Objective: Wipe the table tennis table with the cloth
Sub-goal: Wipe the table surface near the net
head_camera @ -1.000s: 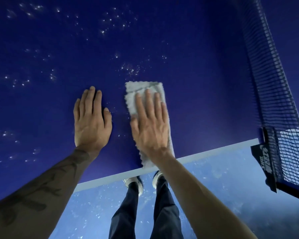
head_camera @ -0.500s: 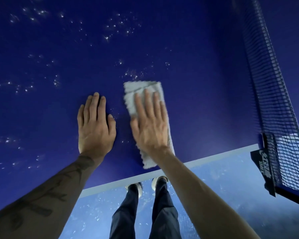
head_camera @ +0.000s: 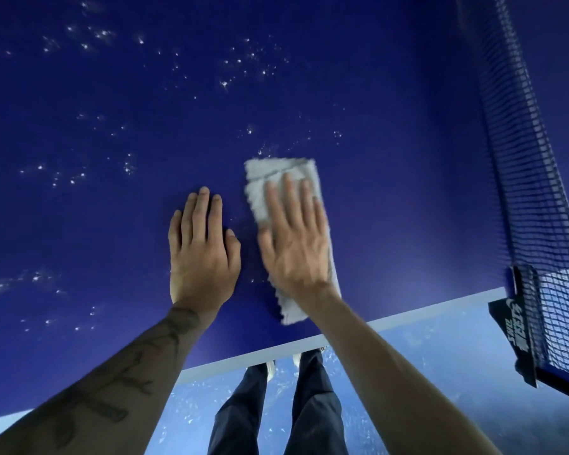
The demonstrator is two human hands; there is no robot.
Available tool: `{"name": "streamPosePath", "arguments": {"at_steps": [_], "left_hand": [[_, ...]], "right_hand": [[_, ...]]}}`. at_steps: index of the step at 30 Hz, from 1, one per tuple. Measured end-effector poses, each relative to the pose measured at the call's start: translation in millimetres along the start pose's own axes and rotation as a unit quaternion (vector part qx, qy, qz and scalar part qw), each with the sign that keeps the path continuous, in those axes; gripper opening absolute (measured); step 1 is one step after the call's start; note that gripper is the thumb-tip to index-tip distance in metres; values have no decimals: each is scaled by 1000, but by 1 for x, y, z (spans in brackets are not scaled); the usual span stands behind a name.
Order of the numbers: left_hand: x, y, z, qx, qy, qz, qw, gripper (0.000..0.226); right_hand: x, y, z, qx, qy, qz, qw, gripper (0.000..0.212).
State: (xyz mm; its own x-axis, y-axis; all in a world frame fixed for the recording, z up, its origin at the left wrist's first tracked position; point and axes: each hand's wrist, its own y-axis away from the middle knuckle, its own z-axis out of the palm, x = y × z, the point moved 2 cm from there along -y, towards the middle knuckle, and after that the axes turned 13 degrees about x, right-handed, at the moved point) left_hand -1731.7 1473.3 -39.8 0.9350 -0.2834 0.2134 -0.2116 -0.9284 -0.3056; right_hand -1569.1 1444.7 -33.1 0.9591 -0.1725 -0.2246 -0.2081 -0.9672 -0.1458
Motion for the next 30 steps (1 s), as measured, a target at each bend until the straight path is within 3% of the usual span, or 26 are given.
{"name": "streamPosePath", "arguments": {"at_steps": [3,7,10,12,16,18,20,23,26,28,30], "left_hand": [[-1,0,-1,-4,-3,5,1000,54],[0,-1,-1,-23,3,-6,1000,55],[0,-1,-1,-32,10,-13,999,57],[0,-2,-1,-36,10,-18,999,57],[2,-2,-3,-33,5,-16,999,57],[3,-2,-3,-33,4,-11,999,57],[2,-2,-2,-34,2,-16,999,57],[1,-1,1,-31,-1,-28,999,58],[0,0,3,-17,-9,-17,1000,58],[1,-1,3,-16,-18,-11,1000,57],[4,-3,1,-23,-25,-11,999,57]], "right_hand": [[23,20,-9,-8,-13,-62,998,64],[87,3,-26,4,35,96,995,64],[85,-35,-23,15,45,182,982,67],[59,-53,-13,20,40,158,986,67],[5,-36,1,-9,1,-29,1000,65],[19,-19,-4,-25,-15,-87,996,64],[56,-14,-14,-28,-12,-63,998,63],[101,-40,-25,-19,22,64,998,64],[92,-83,-18,9,28,142,989,66],[63,-101,-7,5,12,118,993,67],[31,-99,0,-18,-1,29,999,68]]}}
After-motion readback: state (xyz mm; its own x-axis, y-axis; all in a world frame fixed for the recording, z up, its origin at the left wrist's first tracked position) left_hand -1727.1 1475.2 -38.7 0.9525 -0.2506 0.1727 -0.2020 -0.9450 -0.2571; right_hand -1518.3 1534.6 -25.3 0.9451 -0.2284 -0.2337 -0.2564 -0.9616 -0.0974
